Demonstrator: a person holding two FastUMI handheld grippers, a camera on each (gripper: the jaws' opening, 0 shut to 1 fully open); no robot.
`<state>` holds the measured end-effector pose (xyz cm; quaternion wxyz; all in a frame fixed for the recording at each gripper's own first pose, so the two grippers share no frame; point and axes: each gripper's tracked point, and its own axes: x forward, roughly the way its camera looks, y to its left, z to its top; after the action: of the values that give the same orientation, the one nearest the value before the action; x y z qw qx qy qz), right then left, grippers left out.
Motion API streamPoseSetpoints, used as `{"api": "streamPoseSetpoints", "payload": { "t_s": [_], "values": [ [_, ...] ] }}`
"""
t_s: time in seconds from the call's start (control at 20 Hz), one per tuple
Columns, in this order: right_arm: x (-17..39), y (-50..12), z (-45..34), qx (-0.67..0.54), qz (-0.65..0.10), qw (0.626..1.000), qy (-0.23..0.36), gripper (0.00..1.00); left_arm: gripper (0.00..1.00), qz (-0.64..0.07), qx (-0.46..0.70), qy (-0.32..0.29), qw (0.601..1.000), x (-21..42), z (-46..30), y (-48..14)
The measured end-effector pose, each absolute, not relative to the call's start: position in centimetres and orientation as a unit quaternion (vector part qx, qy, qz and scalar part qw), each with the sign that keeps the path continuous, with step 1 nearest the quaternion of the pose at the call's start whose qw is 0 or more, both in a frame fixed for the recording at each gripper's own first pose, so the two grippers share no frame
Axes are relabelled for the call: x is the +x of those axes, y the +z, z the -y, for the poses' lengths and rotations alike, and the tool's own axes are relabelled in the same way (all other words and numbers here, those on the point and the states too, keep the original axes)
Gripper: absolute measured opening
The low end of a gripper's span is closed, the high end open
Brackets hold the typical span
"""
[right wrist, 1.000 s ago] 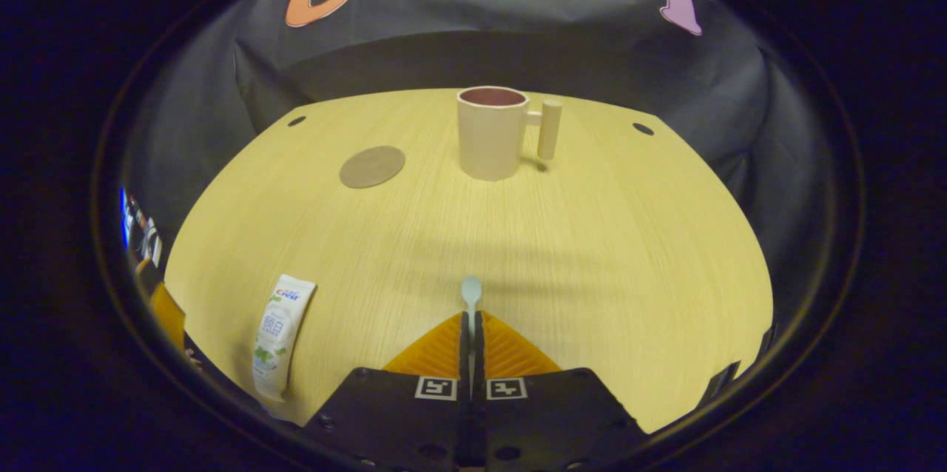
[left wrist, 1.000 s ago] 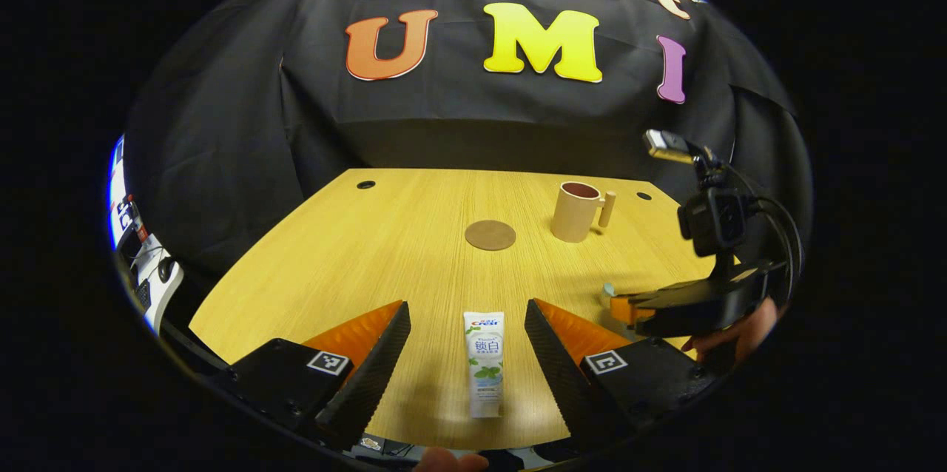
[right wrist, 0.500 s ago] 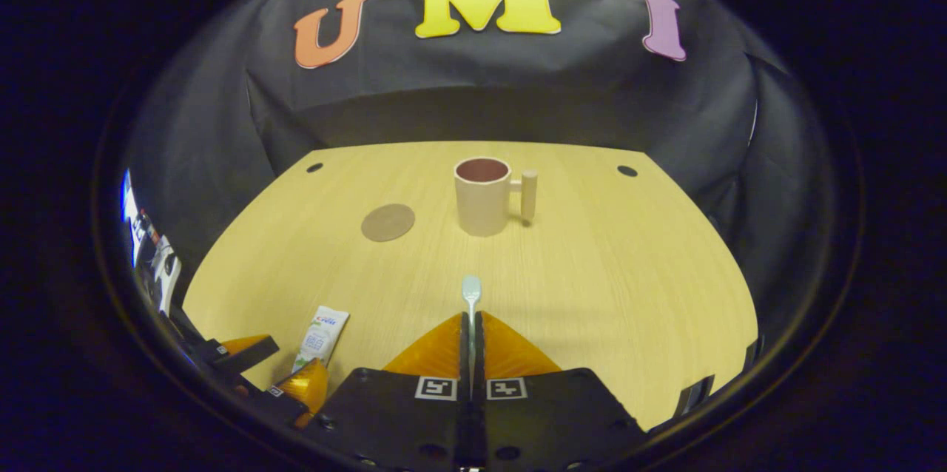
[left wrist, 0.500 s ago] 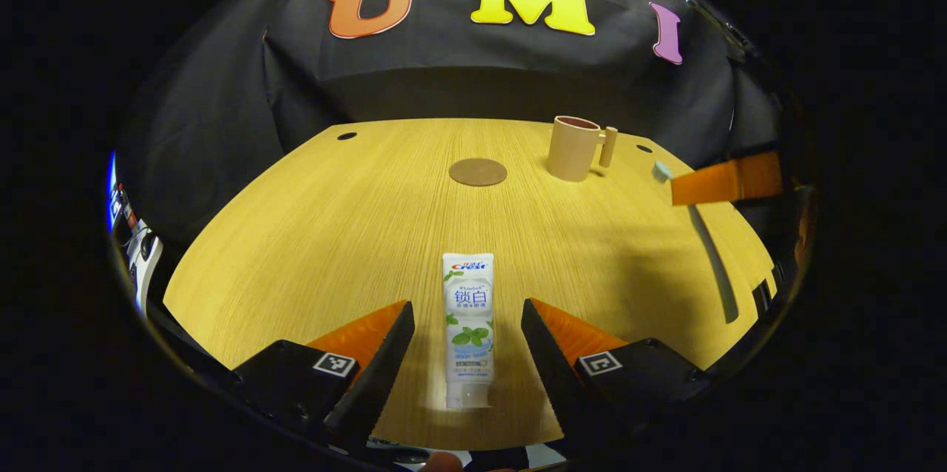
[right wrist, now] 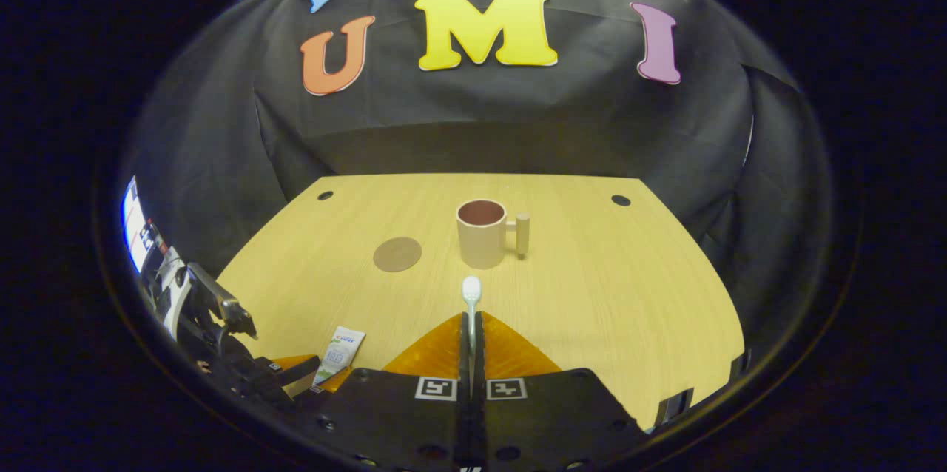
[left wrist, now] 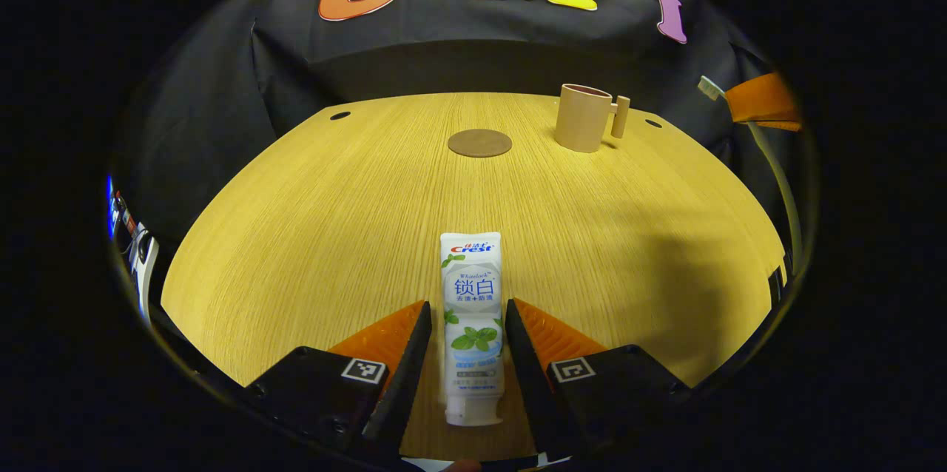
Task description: Put the toothbrush and toothpaste on the desktop into the cup, then pick up the cup and place it on the coaster on the desktop.
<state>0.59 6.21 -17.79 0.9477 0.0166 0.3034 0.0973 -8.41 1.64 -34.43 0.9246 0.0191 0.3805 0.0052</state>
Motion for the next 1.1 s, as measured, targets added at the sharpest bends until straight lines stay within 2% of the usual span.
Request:
{"api": "streamPoseSetpoints", "payload": {
  "t_s": [0.15, 0.25, 0.3, 0.35, 0.45, 0.5, 0.55, 0.6, 1.1],
  "values": [
    [1.2, -16.6, -5.9, 0.018, -0.293, 0.951, 0.1, 0.0, 0.52, -0.389, 0.02, 0.005, 0.921, -8.0, -1.5, -34.4],
    [1.9, -15.4, -5.7, 0.022, -0.284, 0.953, 0.101, 0.0, 0.49, -0.396, 0.011, 0.005, 0.918, -7.9, -1.5, -34.4],
    [2.4, -14.9, -5.6, 0.023, -0.28, 0.954, 0.101, 0.0, 0.55, -0.396, 0.005, 0.005, 0.918, -7.7, -1.4, -34.1],
    [3.0, -14.4, -5.4, 0.026, -0.275, 0.956, 0.103, 0.0, 0.46, -0.394, 0.001, 0.004, 0.919, -7.5, -1.4, -33.8],
    [4.7, -13.4, -5.4, 0.032, -0.264, 0.958, 0.105, 0.0, 0.41, -0.381, 0.0, 0.003, 0.924, -7.0, -1.5, -32.8],
    [5.7, -12.7, -5.5, 0.035, -0.259, 0.959, 0.107, 0.0, 0.41, -0.375, -0.002, 0.003, 0.927, -6.9, -1.5, -32.2],
    [6.9, -11.9, -5.8, 0.041, -0.252, 0.961, 0.111, 0.0, 0.46, -0.367, -0.008, 0.004, 0.93, -6.7, -1.6, -31.5],
    [7.9, -11.3, -5.9, 0.046, -0.244, 0.962, 0.115, 0.0, 0.38, -0.36, -0.013, 0.005, 0.933, -6.5, -1.6, -30.7],
    [20.4, -6.4, -11.0, 0.068, -0.143, 0.971, 0.179, 0.0, 0.36, -0.292, -0.044, 0.041, 0.954, -3.0, -3.9, -23.4]
  ]
}}
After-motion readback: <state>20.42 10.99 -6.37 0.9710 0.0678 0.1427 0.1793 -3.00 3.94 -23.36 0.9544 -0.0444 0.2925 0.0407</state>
